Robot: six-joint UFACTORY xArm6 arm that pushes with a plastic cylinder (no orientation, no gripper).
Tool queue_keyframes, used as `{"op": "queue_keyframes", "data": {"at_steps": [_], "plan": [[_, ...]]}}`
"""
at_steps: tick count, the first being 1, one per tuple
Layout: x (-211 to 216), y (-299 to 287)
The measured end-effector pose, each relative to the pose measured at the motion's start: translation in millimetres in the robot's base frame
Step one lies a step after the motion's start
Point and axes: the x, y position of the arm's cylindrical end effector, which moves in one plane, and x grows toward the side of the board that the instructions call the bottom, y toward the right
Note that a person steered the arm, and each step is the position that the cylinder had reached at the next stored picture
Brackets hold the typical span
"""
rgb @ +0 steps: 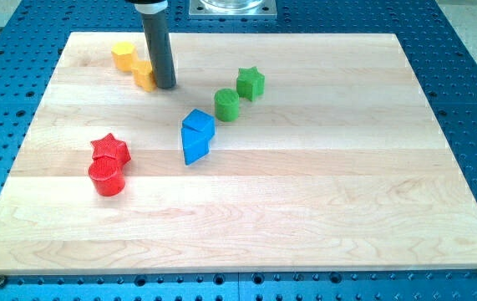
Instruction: Move the green circle into the green star
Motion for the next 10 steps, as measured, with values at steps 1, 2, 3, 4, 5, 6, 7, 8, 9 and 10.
{"op": "queue_keyframes", "data": {"at_steps": [1, 2, 3, 4, 5, 6, 7, 8, 9, 10], "plan": [[0.0, 0.0], [15.1, 0.1], [61.6, 7.4], [75.0, 9.0], [77.7, 40.1], [77.6, 87.0], [77.6, 105.8], [77.6, 117.9], [76.7, 141.1], [67.0, 167.5]]}}
